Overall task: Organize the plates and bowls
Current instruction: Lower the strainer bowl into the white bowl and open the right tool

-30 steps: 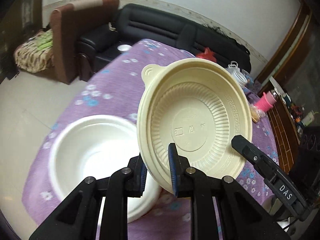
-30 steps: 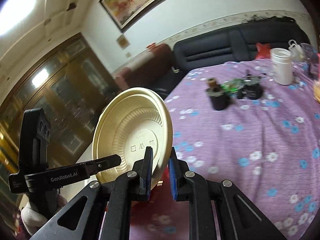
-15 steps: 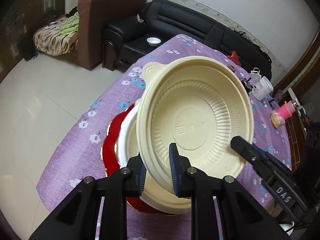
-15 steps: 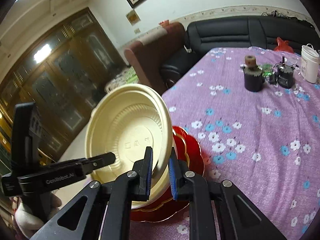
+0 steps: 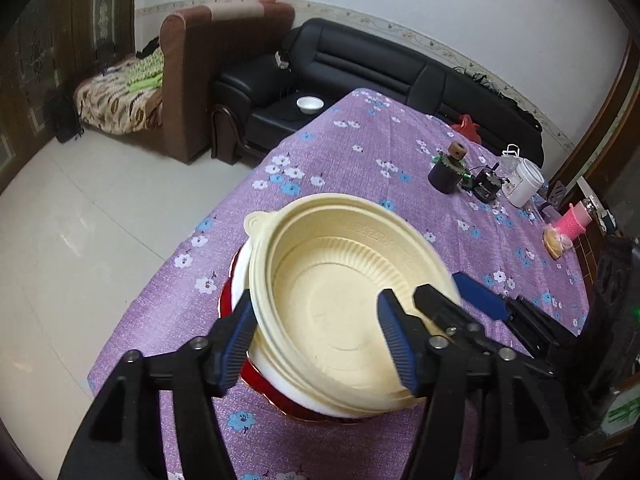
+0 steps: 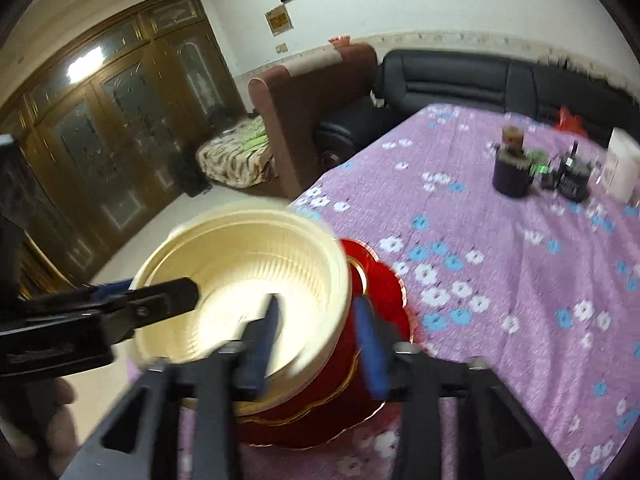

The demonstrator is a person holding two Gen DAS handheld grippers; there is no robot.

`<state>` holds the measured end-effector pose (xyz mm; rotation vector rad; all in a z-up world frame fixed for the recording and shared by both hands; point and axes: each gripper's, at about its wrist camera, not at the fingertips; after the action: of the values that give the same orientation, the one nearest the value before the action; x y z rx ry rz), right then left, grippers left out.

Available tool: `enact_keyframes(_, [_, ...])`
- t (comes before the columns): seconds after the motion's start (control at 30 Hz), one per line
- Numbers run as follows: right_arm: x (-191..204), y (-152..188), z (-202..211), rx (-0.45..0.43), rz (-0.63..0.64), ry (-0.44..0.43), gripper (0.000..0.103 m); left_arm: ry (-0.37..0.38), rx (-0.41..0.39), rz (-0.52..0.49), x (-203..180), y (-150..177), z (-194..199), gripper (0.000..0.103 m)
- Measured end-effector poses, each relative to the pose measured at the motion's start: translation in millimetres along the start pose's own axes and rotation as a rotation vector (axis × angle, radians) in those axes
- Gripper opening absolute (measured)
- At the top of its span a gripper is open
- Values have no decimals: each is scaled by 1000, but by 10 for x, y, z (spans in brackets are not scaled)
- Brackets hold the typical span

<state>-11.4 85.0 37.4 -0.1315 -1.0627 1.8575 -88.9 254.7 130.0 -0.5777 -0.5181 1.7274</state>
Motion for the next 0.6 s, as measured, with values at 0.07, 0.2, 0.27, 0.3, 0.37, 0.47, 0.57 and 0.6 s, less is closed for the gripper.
enact_keyframes(0.07, [37, 4, 43, -34, 29, 25, 60, -16, -37, -14, -18, 6, 87, 68])
enact_keyframes(0.2, [23, -33, 189, -81, 16, 21, 61, -42, -118, -32, -21, 23, 269, 75])
enact_keyframes(0.27, [-9, -53, 269, -98, 1, 27, 62, -74, -155, -41, -21, 55, 369, 76])
enact_keyframes(0.3, [-30, -54, 304, -102, -4, 32, 63, -86, -172, -47, -5, 79, 422, 76])
enact_keyframes(0.37, [-85, -38, 373, -104, -15, 46, 63, -127, -212, -65, -29, 140, 532, 78])
enact_keyframes(0.47, [-202, 25, 447, -95, -48, 65, 64, -202, -266, -90, -99, 253, 681, 86])
enact_keyframes(0.57, [-314, 124, 515, -75, -92, 66, 64, -244, -308, -101, -166, 357, 798, 90])
enact_keyframes(0.6, [-352, 166, 545, -73, -104, 69, 64, -248, -314, -102, -180, 388, 821, 91])
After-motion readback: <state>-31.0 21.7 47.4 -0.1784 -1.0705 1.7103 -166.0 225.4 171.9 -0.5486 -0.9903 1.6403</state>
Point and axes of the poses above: each gripper's, at about its wrist camera, not at the fingertips, and z roughly against the way its jaws point, x to its left, y to its underside, and after that the axes turned 9 degrees about -z, right-handed
